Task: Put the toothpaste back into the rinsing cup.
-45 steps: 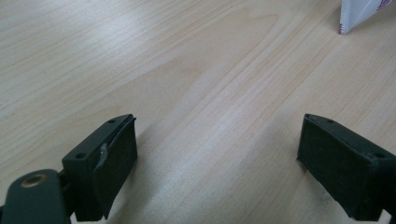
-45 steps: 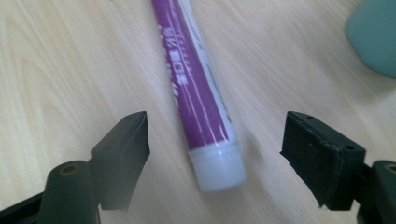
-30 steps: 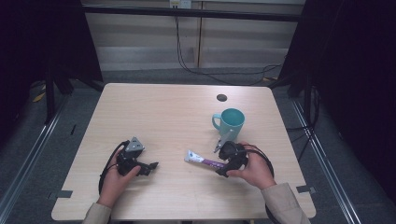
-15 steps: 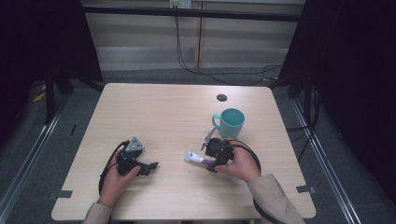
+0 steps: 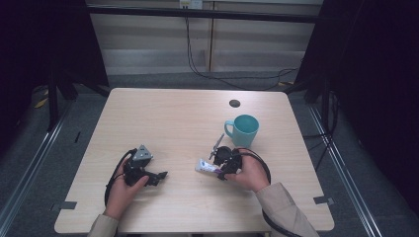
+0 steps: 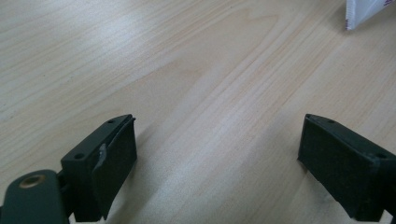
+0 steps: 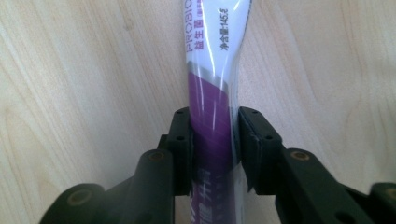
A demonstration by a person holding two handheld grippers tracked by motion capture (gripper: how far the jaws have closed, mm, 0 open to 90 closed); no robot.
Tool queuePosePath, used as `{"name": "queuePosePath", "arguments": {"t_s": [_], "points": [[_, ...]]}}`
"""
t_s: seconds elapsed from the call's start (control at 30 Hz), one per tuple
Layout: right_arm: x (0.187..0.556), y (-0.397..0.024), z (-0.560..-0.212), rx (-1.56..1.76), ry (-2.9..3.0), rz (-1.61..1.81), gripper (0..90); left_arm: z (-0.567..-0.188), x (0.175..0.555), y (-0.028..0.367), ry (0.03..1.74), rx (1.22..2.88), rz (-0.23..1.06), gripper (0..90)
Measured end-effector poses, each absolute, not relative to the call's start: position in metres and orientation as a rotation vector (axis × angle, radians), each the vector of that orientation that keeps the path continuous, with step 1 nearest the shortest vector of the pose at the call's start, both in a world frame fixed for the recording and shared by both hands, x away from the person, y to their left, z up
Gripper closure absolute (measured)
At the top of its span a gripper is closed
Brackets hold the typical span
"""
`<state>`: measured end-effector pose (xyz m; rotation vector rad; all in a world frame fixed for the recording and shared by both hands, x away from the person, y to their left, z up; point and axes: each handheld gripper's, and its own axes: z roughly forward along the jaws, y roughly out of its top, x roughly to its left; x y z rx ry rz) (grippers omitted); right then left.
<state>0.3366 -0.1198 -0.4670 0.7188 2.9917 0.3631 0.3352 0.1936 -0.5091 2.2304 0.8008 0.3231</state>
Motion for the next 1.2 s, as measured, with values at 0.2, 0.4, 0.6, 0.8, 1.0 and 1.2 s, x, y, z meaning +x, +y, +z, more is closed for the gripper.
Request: {"name": "queuePosePath", "arguments": {"t_s": [0.2,0.4,0.6,0.8,1.0,1.2], "points": [[0.332,-0.128,-0.461,0.748,2.980,0.492,73.6,-0.509,0.335,0.194,0.801,2.230,0.323,11.1],[0.328,-0.137,-0.446,0.752,2.926,0.655,74.3,-0.509,0.335,0.194,0.802,2.229,0.323,11.1],[0.328,-0.148,-0.438,0.769,2.878,0.736,74.3,-0.509,0.335,0.194,0.802,2.229,0.323,11.1],[0.328,-0.160,-0.431,0.806,2.838,0.829,74.3,-0.509,0.335,0.194,0.801,2.228,0.321,11.1],[0.328,-0.168,-0.423,0.820,2.799,0.886,74.3,-0.509,0.335,0.194,0.801,2.228,0.321,11.1],[0.330,-0.174,-0.417,0.844,2.748,0.976,74.4,-0.510,0.335,0.193,0.800,2.225,0.315,10.9]]}}
